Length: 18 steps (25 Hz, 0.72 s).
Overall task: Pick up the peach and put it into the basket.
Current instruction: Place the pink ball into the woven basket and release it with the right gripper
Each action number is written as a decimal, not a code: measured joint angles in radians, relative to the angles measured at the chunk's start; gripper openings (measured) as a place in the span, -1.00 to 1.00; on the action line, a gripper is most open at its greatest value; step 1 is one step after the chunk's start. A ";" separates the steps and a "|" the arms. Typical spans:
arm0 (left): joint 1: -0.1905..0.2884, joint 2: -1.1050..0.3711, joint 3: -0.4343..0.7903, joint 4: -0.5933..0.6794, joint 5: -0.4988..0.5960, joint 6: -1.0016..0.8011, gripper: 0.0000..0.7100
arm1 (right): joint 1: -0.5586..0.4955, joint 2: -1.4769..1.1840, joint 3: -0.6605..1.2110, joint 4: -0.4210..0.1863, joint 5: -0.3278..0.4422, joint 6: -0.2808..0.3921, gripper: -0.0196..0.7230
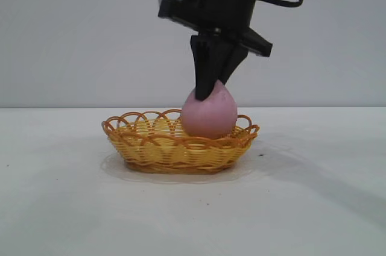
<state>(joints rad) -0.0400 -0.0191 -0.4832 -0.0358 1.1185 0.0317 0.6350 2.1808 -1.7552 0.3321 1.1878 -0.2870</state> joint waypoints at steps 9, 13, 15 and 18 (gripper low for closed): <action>0.000 0.000 0.000 0.000 0.000 0.000 -0.13 | 0.005 0.000 0.000 -0.012 -0.053 -0.005 -0.25; 0.000 0.000 0.000 0.000 0.000 0.000 -0.13 | 0.005 0.000 0.000 -0.012 -0.053 -0.005 0.15; 0.000 0.000 0.000 0.000 0.000 0.000 -0.13 | 0.005 -0.002 0.000 -0.019 -0.051 0.005 0.11; 0.000 0.000 0.000 0.000 0.000 0.000 -0.13 | -0.009 -0.019 0.000 -0.070 -0.034 0.059 0.18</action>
<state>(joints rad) -0.0400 -0.0191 -0.4832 -0.0358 1.1185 0.0317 0.6256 2.1618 -1.7552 0.2621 1.1539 -0.2283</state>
